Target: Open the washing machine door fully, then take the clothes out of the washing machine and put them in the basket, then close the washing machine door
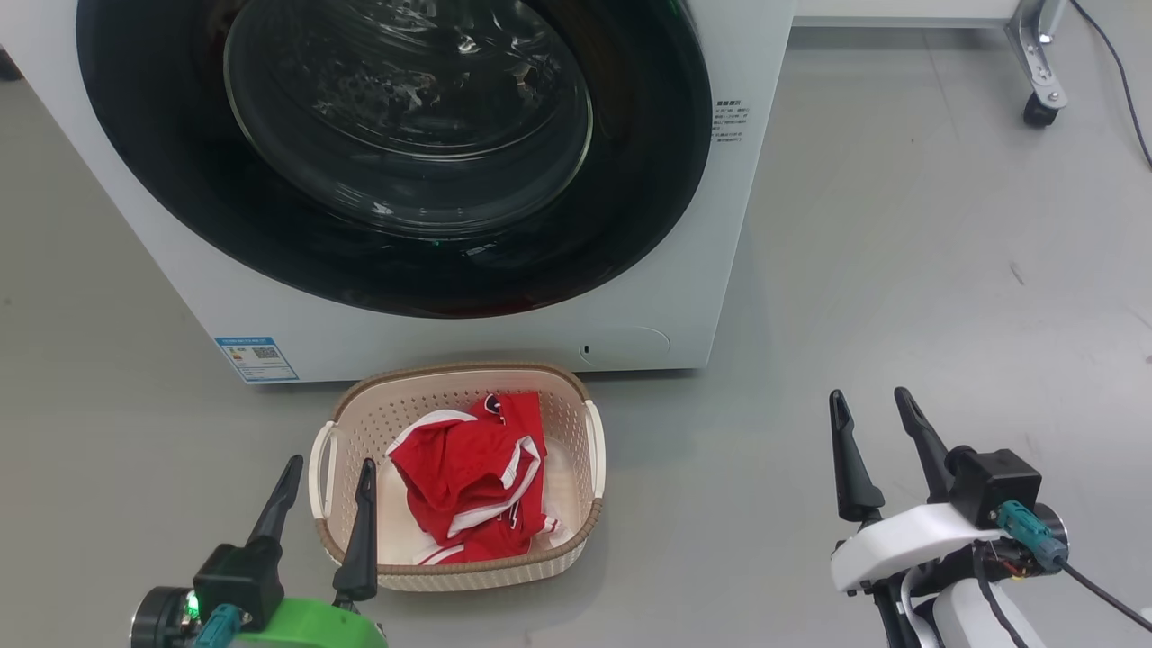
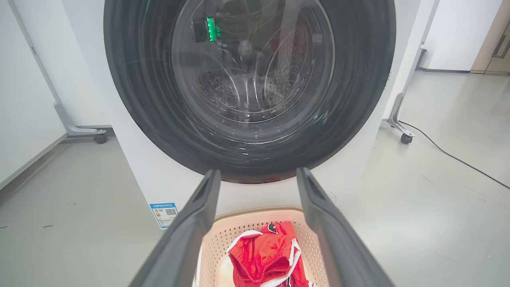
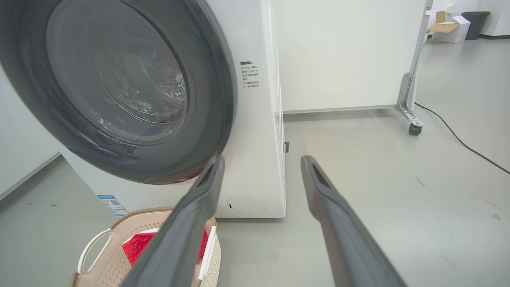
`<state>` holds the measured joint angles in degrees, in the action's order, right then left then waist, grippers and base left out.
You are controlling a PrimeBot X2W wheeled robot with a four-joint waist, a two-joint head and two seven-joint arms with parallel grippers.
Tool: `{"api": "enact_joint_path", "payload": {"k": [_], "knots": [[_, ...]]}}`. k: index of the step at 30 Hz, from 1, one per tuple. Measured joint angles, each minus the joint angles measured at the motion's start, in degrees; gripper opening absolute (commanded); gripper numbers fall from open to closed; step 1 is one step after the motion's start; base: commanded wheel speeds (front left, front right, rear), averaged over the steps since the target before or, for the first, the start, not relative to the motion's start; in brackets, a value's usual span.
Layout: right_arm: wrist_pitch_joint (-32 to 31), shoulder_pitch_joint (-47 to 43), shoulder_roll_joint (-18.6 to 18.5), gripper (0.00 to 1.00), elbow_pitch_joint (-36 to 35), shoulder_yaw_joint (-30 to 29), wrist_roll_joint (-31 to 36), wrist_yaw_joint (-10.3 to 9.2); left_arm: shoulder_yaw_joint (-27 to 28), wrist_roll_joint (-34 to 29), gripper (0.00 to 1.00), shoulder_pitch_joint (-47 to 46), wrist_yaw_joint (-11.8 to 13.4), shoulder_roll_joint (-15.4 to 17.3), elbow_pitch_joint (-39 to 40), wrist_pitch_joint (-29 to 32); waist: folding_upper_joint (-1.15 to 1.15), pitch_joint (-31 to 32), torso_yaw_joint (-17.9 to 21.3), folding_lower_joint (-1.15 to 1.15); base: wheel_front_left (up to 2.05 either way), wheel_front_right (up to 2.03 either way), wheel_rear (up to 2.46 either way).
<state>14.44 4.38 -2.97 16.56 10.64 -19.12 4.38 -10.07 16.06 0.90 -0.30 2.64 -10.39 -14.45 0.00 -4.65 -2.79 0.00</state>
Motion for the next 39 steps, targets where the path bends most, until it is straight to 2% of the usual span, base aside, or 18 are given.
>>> {"api": "enact_joint_path", "payload": {"k": [15,21,39], "knots": [[0.0,-4.8,0.3,1.0,-4.2,1.0,0.0,-0.62,-1.0,0.0,1.0,1.8,0.0,0.0,0.0,0.0,0.0,1.6,-0.2,0.0,0.0,0.0,0.0],[0.0,-6.1,0.4,1.0,-5.1,1.1,0.1,-1.49,-1.1,0.0,1.0,1.9,0.1,0.0,0.1,0.0,0.0,1.7,-0.5,0.0,0.0,0.0,0.0],[0.0,-7.0,0.4,1.0,-7.3,1.9,0.1,-2.53,-1.1,0.0,1.0,2.1,0.5,0.0,0.9,0.0,0.0,0.7,-0.4,0.0,0.0,0.0,0.0]]}}
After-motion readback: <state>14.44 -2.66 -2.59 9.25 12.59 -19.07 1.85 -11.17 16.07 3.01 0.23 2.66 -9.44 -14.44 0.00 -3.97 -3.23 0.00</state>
